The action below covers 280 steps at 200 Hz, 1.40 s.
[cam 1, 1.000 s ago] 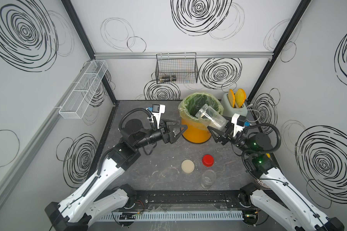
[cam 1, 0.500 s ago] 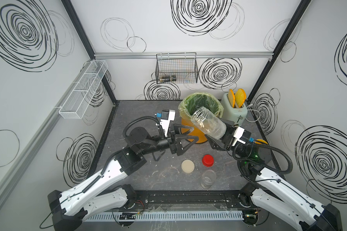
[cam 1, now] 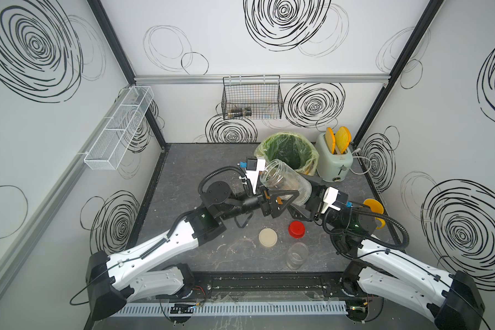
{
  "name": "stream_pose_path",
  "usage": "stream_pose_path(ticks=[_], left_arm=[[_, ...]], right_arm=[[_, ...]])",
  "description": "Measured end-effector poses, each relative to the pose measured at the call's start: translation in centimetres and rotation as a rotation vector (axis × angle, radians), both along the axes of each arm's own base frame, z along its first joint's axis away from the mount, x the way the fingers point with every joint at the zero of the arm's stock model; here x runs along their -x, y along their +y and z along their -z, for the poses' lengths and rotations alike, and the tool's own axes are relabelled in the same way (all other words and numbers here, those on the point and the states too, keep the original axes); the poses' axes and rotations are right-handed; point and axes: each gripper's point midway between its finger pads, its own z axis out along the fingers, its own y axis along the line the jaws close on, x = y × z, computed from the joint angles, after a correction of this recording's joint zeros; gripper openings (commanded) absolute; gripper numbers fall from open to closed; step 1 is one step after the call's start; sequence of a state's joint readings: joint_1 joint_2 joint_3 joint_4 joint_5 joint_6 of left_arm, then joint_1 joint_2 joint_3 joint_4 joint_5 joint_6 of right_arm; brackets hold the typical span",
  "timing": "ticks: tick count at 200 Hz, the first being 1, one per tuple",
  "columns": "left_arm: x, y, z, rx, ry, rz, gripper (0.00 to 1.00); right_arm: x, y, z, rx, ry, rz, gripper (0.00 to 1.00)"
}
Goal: Empty expired oatmeal from jars
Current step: Place the jar at the center of the board.
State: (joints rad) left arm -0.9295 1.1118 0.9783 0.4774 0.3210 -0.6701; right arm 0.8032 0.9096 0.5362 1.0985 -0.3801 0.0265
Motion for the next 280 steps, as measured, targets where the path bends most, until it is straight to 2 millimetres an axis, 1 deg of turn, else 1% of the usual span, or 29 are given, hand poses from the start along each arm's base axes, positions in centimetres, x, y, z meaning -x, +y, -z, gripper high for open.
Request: stream_pose_path(ticks=[26,61,84,94,103,114,147,156,168,177,179,185,196,198,200,204,219,240,266,280], left_arm=[[-0.9,0.6,-0.8,0.042,-0.008,-0.065,0.96],[-1.8,2.5,-1.9,0.105,-0.012,-0.167,0.96],[-2.2,2.9,-2.0,0.124,-0.010,-0.203,0.96],[-2.4,3.0,-2.0,0.127,-0.009,-0.212,1.00],[-2.5,3.1,-2.0,0.130,-0.008,-0.218,0.94],[-2.6,3.3,-2.0,0.130,-0.007,-0.226,0.81],[-2.8,3.8,-2.0,0.129,0.005,-0.247,0.36],[-2.8,3.9,-2.0,0.127,0.007,-0.252,0.24],[-2.9,4.1,-1.9,0.123,0.011,-0.258,0.13],[-2.9,4.2,-1.8,0.118,0.014,-0.263,0.05],[-2.9,4.2,-1.8,0.117,0.015,-0.264,0.01],[-3.0,4.3,-1.7,0.114,0.018,-0.268,0.00],[-3.1,4.4,-1.5,0.106,0.023,-0.277,0.00],[-3.2,4.5,-1.5,0.104,0.024,-0.279,0.00],[-3.2,4.5,-1.4,0.101,0.025,-0.280,0.00],[-3.3,4.5,-1.3,0.097,0.028,-0.284,0.00],[-3.5,4.7,-0.5,0.054,0.036,-0.300,0.00],[-3.8,5.4,0.7,-0.008,0.030,-0.345,0.00],[-3.9,7.6,1.7,-0.070,-0.008,-0.433,0.00],[-3.9,8.8,2.3,-0.100,-0.040,-0.484,0.00]], right_arm=[[-0.2,0.3,0.0,-0.016,0.003,0.009,0.00],[-0.6,1.3,0.8,-0.002,0.028,0.005,0.00],[-0.7,1.9,1.2,-0.001,0.041,0.002,0.00],[-0.8,2.0,1.2,-0.002,0.045,0.005,0.00],[-0.9,2.1,1.3,-0.002,0.049,0.007,0.00],[-0.9,2.2,1.3,-0.003,0.049,0.006,0.00],[-0.9,2.5,1.3,-0.001,0.052,-0.001,0.00],[-0.9,2.7,1.3,-0.001,0.054,-0.004,0.08],[-1.0,2.8,1.3,0.002,0.060,-0.007,0.30],[-1.0,3.0,1.4,0.006,0.067,-0.008,0.51],[-1.0,3.0,1.4,0.007,0.068,-0.008,0.54],[-1.1,3.0,1.5,0.010,0.073,-0.007,0.67],[-1.3,3.1,1.7,0.018,0.088,-0.002,0.84],[-1.3,3.1,1.7,0.019,0.090,-0.001,0.94],[-1.3,3.1,1.8,0.023,0.094,-0.001,1.00],[-1.4,3.1,1.9,0.027,0.101,0.001,0.98],[-1.5,3.0,2.4,0.061,0.125,0.018,0.98],[-0.9,1.9,2.7,0.111,0.159,0.041,0.98],[0.9,-0.3,2.7,0.156,0.178,0.044,0.98],[2.0,-1.7,3.0,0.165,0.190,0.044,0.98]])
